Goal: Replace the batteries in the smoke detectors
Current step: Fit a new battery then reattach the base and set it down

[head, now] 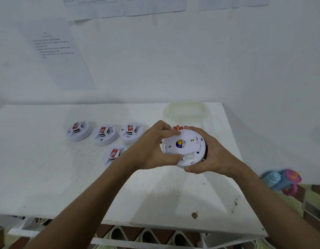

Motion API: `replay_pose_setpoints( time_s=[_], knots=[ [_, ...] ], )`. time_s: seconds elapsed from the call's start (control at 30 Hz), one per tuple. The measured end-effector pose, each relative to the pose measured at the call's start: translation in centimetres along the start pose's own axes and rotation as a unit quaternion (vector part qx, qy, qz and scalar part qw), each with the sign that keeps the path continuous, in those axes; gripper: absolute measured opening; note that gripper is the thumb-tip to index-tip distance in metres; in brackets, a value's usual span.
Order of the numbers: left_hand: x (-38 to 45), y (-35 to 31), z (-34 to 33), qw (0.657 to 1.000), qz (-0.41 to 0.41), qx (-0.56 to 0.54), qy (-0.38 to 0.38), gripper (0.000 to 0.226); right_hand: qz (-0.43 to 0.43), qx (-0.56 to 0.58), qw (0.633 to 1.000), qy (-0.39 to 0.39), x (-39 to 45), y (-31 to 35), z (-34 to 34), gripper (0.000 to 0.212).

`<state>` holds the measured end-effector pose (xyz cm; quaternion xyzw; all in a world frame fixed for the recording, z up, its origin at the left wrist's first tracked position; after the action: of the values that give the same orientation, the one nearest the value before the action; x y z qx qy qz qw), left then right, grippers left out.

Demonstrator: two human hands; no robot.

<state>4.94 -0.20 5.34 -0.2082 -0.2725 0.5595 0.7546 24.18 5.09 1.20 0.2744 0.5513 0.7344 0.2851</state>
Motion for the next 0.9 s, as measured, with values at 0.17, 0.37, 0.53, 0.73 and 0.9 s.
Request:
replay_pose_setpoints(
  time_s=[0.17, 0.37, 0.53, 0.73, 0.9],
  knots=[
    [0.2, -0.1, 0.3, 0.999, 0.019, 0.034, 0.009, 0.062, 0.0, -0.011, 1.0, 0.006, -0.1, -0.2, -0.1, 0.097],
    [0.0, -1.3, 0.4, 0.999, -0.009, 0.031, -0.02, 0.063, 0.001, 0.002, 1.0, 0.007, 0.0, 0.2, -0.3, 0.093],
    [0.1, -1.4, 0.1, 0.998, -0.004, 0.067, 0.001, 0.068, 0.0, 0.001, 1.0, 0.008, -0.1, 0.2, -0.3, 0.095],
    [0.2, -1.2, 0.5, 0.994, 0.04, 0.076, 0.063, 0.066, -0.009, -0.005, 1.0, 0.011, -0.4, -0.2, -0.4, 0.093],
    [0.2, -1.3, 0.4, 0.994, 0.055, 0.069, 0.069, 0.069, 0.001, -0.014, 1.0, -0.003, -0.1, -0.1, -0.8, 0.09]
  ],
)
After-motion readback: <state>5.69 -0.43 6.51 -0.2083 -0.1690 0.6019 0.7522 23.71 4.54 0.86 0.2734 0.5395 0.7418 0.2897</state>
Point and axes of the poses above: each hand's wrist, its own x-axis towards the middle knuckle, its own z-axis out of the back of the hand, y = z × x, the point moved 2 cm from there along x, towards the middle knuckle, and after that the axes turned 2 degrees about -z, right-handed, at the moved point
